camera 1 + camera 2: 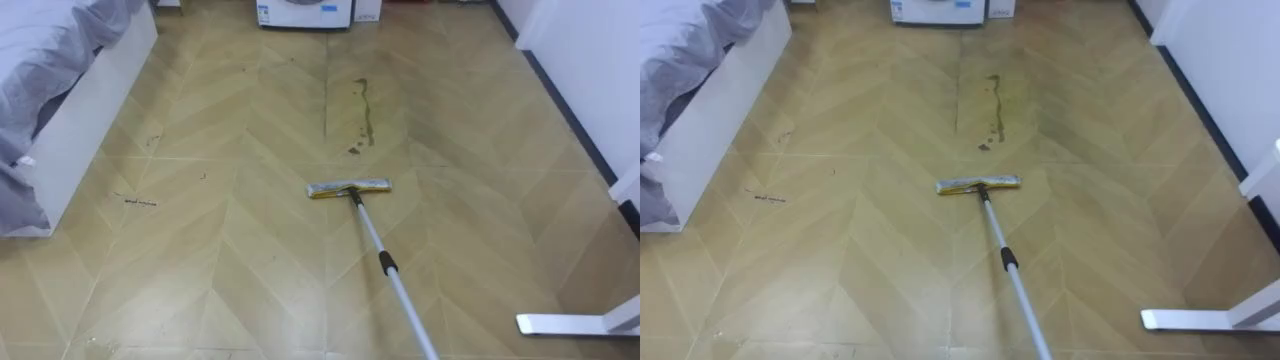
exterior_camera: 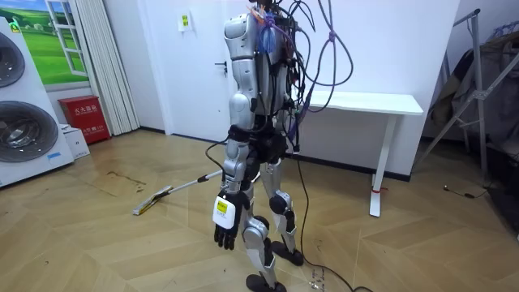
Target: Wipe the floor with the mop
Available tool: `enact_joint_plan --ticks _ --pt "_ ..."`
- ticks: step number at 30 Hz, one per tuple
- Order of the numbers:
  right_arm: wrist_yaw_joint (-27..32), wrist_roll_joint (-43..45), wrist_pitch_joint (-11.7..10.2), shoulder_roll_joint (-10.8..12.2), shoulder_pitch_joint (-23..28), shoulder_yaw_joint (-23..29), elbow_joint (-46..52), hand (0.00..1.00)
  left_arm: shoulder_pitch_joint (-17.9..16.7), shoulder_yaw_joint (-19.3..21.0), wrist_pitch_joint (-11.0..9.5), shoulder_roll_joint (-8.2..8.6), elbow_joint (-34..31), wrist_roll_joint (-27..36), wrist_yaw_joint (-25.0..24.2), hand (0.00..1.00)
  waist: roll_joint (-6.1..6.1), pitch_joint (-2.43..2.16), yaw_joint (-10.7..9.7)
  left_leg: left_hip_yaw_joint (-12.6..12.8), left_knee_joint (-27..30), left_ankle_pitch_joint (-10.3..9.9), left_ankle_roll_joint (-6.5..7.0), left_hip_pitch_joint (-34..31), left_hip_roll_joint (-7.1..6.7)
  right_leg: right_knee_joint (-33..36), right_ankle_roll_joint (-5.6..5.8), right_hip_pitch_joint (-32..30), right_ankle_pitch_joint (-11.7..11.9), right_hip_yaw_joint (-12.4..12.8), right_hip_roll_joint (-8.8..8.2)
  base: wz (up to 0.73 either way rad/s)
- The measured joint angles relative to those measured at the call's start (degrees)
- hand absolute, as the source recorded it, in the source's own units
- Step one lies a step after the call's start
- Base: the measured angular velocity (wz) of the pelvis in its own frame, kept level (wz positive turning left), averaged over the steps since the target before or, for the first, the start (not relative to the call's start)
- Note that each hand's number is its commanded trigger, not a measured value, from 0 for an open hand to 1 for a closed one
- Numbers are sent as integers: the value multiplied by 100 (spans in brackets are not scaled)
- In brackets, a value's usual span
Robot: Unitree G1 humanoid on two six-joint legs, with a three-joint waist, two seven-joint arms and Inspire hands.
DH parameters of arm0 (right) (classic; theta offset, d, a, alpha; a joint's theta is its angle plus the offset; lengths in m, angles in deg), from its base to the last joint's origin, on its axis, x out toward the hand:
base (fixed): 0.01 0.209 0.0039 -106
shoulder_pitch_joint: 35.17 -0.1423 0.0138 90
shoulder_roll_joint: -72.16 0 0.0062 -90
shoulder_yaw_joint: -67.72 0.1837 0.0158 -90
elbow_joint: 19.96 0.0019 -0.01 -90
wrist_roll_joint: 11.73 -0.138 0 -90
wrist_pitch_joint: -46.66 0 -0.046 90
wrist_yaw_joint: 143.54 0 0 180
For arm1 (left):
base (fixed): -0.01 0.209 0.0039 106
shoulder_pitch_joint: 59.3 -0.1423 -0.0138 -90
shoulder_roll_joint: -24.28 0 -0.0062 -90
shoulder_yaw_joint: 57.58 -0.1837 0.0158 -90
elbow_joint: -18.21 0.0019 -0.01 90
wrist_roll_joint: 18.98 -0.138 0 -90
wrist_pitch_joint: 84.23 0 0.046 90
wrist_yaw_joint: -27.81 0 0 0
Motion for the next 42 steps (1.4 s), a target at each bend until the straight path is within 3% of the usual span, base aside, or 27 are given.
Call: enact_joint_plan --ticks 12,21,30,35,37,42 --pt "-98 11 56 3 86 122 64 100 -126 9 11 12 -1 201 -302 0 14 -3 -15 -16 4 -1 2 -53 -10 20 7 -93 -45 -5 -15 0" --pt "-66 21 120 11 85 124 88 100 8 -2 9 9 1 164 -319 0 22 -7 -29 20 18 -2 2 -117 -21 29 5 -152 -62 15 -22 -1" --pt "88 -87 174 1 -243 122 66 100 336 -109 -4 -4 86 218 20 0 132 7 -125 30 303 0 4 -872 7 346 -26 -939 -55 17 -29 0" --pt "225 -256 169 -14 -408 48 80 100 639 -177 -37 -1 176 227 206 0 172 4 -113 85 421 13 9 -1333 26 625 -38 -1516 -54 151 -26 -12" --pt "289 -311 165 -14 -521 -2 80 100 778 -263 -112 -1 232 240 266 0 176 42 -118 137 527 14 11 -1570 32 741 -42 -1745 -52 185 -32 -10" --pt "418 -493 146 -19 -639 -11 104 100 882 -457 -250 -8 267 692 314 0 198 59 -129 138 771 13 11 -2104 30 936 -45 -2245 -49 179 -56 0"
